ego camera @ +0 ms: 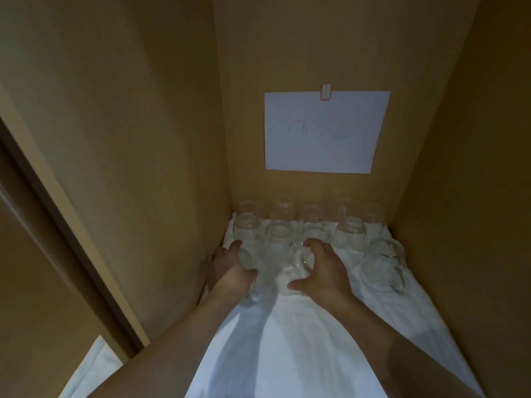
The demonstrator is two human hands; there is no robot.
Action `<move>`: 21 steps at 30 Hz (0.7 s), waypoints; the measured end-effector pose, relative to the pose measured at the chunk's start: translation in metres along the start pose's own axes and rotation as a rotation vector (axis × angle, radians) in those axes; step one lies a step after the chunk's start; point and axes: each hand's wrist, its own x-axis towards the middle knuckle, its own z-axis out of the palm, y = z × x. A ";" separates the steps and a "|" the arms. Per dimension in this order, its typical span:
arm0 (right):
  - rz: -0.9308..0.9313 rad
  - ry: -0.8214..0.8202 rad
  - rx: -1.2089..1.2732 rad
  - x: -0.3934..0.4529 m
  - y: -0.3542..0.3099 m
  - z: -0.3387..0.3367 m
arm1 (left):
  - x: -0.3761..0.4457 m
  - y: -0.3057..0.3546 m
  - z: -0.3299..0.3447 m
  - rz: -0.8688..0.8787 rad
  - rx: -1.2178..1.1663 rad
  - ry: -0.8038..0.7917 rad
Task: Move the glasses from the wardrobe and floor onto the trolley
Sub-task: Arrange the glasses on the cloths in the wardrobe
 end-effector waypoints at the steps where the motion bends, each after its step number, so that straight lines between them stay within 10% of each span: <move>1: -0.016 -0.015 -0.015 0.004 -0.005 0.002 | 0.007 0.001 -0.001 -0.039 -0.004 -0.055; 21: -0.185 -0.212 -0.153 0.046 -0.031 0.037 | 0.036 -0.001 0.011 -0.012 0.022 -0.092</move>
